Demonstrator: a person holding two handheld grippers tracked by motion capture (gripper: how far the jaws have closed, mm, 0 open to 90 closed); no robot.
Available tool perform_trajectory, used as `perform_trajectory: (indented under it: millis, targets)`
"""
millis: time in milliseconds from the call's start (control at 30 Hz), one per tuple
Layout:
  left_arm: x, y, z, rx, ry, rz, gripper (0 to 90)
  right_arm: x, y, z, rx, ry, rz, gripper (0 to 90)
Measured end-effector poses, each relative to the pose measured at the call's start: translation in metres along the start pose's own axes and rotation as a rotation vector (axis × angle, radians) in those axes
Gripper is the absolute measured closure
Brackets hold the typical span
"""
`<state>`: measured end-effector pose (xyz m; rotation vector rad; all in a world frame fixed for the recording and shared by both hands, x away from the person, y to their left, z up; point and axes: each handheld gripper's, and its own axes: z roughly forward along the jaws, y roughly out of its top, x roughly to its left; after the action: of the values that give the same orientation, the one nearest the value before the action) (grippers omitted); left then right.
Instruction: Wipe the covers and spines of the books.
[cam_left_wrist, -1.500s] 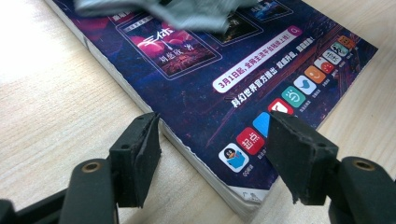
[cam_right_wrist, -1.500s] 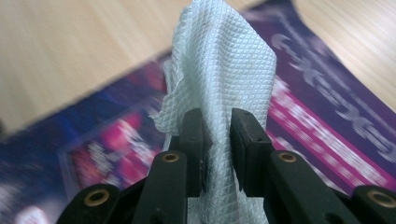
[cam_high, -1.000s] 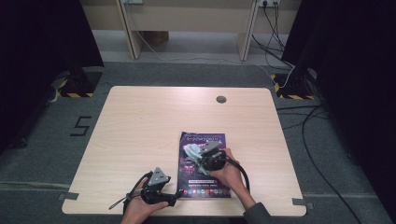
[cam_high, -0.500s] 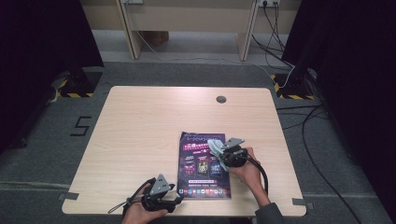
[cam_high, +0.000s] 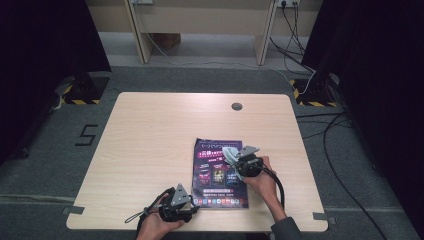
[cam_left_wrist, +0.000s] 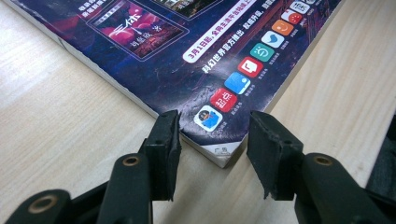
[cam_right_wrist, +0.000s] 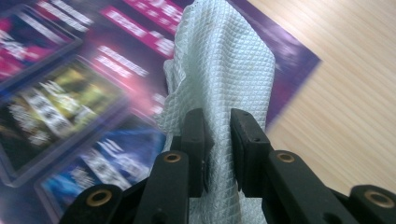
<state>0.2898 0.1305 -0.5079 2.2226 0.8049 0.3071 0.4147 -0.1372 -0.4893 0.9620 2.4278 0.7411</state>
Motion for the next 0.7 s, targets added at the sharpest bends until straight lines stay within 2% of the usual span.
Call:
perform_trajectory:
  millis: [100,267,433,500,533,600,700]
  targets:
    - [0.0,0.001,0.001,-0.002,0.011,-0.004,53.9,0.015,0.009,0.005,-0.01,0.035,-0.027,76.8]
    - [0.001,0.0,0.002,-0.004,0.009,-0.006,53.8,0.055,0.031,0.013,-0.027,0.108,-0.119,76.7]
    - [0.0,0.0,0.002,-0.009,0.011,-0.02,53.6,0.083,0.046,0.018,-0.036,0.172,-0.164,76.6]
    - [0.0,0.0,0.002,-0.005,0.015,-0.019,53.6,0.09,0.048,0.019,-0.042,0.199,-0.171,76.5]
    - [0.0,0.0,0.002,-0.007,0.017,-0.02,53.5,0.093,0.048,0.018,-0.038,0.197,-0.162,76.5]
    - [0.0,0.0,0.002,-0.009,0.018,-0.022,53.5,0.092,0.048,0.018,-0.044,0.201,-0.178,76.3]
    - [0.001,-0.001,0.002,-0.022,0.008,-0.029,53.0,0.087,0.045,0.018,-0.053,0.216,-0.152,76.1]
